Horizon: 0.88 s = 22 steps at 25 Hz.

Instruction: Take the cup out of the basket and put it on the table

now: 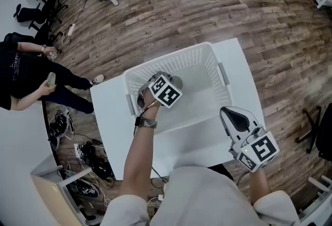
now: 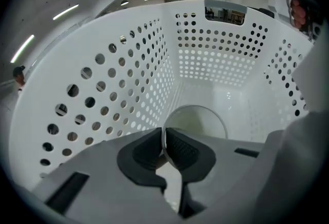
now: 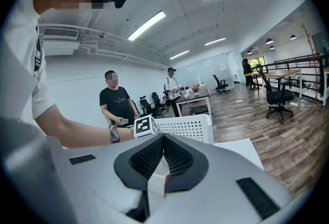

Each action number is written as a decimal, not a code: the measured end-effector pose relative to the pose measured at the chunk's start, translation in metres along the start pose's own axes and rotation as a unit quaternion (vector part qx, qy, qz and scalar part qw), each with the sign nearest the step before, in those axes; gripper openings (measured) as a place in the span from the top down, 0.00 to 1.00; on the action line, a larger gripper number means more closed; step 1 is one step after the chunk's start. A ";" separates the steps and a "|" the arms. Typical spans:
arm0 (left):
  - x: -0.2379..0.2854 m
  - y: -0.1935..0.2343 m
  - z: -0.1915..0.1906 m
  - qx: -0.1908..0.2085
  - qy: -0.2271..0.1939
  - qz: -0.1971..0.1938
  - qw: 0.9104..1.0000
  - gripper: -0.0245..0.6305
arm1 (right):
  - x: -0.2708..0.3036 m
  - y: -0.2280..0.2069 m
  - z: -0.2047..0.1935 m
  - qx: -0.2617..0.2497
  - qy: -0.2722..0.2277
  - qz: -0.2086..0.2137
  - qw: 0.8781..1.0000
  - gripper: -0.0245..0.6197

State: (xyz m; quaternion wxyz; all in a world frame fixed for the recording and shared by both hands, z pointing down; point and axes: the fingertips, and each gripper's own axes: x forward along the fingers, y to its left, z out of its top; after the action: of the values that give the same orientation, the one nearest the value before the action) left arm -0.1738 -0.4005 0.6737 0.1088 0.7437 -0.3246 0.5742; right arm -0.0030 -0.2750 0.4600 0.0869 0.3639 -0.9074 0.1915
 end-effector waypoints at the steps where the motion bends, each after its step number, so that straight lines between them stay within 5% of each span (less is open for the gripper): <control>1: -0.003 0.001 -0.001 0.000 0.001 0.004 1.000 0.92 | -0.001 0.001 0.000 0.000 -0.001 0.001 1.000 0.94; 9: -0.025 -0.003 -0.003 -0.042 -0.001 0.009 0.999 0.92 | -0.012 0.008 0.002 -0.005 -0.008 0.006 1.000 0.94; 22: -0.108 -0.013 0.040 -0.059 -0.082 0.055 0.993 0.92 | -0.050 0.011 0.015 -0.021 -0.029 0.004 0.999 0.94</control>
State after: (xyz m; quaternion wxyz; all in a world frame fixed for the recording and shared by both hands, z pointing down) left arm -0.1483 -0.3732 0.5635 0.0939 0.7614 -0.4061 0.4966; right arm 0.0250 -0.2421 0.4277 0.0674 0.3637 -0.9148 0.1622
